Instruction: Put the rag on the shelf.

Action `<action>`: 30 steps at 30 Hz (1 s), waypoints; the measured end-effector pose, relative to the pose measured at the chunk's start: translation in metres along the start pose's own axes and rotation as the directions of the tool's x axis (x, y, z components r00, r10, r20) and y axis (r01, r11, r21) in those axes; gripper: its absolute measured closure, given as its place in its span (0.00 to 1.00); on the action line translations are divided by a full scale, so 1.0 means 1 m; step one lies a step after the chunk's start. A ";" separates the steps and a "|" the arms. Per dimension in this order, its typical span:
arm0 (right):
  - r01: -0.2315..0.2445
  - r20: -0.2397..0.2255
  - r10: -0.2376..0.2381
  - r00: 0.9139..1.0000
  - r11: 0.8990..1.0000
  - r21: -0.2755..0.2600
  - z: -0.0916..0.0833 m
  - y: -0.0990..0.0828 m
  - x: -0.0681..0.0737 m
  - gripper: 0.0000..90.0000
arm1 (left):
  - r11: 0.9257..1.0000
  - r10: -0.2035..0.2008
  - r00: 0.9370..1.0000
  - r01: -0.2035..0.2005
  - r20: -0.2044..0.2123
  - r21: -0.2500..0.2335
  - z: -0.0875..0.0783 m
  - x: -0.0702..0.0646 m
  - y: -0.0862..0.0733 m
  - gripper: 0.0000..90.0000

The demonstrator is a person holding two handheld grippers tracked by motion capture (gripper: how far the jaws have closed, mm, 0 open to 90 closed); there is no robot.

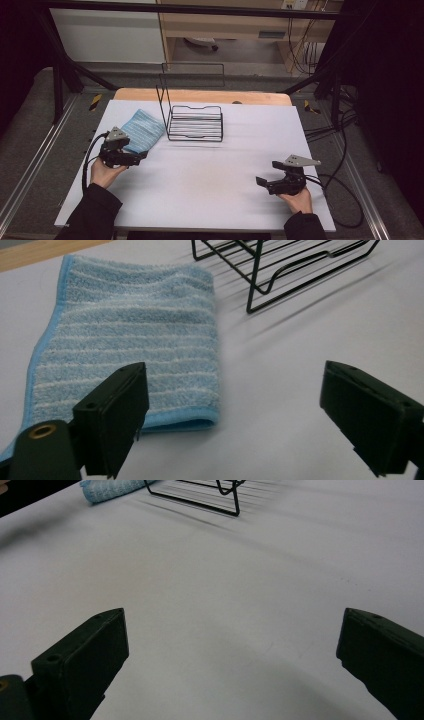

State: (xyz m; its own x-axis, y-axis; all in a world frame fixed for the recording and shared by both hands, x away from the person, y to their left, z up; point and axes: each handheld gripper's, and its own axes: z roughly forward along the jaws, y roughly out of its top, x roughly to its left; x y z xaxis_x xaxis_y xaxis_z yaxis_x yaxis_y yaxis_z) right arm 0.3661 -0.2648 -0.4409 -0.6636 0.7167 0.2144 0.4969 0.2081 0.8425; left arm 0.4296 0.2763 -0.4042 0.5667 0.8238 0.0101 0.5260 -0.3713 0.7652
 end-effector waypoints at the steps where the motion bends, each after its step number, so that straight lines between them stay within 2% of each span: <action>1: 0.002 0.000 -0.002 1.000 1.000 0.000 0.000 0.000 0.000 0.01 | 1.000 -0.001 1.000 0.001 -0.006 0.009 0.003 0.001 0.000 0.16; 6: 0.003 0.001 -0.003 1.000 1.000 0.003 0.001 0.000 0.000 0.01 | 0.999 -0.003 1.000 0.003 -0.010 0.048 0.015 0.006 -0.006 0.29; 10: 0.002 -0.001 -0.002 1.000 1.000 0.002 0.001 0.000 0.000 0.01 | 0.996 0.019 0.999 -0.017 -0.026 0.085 0.025 0.007 -0.010 0.35; 11: 0.003 0.000 -0.003 1.000 1.000 0.001 0.001 0.000 0.000 0.01 | 0.995 0.023 0.999 -0.020 -0.036 0.093 0.026 0.007 -0.011 0.41; 15: -0.001 0.000 0.001 1.000 1.000 0.001 0.001 0.000 0.000 0.01 | 0.992 0.043 0.998 -0.036 -0.052 0.123 0.031 0.008 -0.014 0.48; 22: 0.001 0.000 -0.001 1.000 1.000 0.004 0.001 0.000 0.000 0.01 | 0.989 0.061 0.995 -0.050 -0.078 0.137 0.035 0.008 -0.017 0.60; 29: 0.001 0.000 -0.001 1.000 1.000 0.007 0.002 0.000 0.000 0.01 | 0.990 0.046 0.995 -0.034 -0.088 0.134 0.036 0.009 -0.017 0.68; 30: 0.001 0.000 -0.001 1.000 1.000 0.009 0.002 0.000 -0.001 0.01 | 0.991 0.046 0.995 -0.034 -0.088 0.133 0.036 0.009 -0.017 0.72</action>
State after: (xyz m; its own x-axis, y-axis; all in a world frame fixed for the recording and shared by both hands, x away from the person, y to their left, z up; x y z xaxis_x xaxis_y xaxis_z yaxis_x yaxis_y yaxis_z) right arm 0.3676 -0.2638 -0.4419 -0.6640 0.7166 0.2135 0.5014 0.2149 0.8381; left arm 0.4485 0.2748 -0.4401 0.5323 0.8404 0.1015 0.5863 -0.4525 0.6719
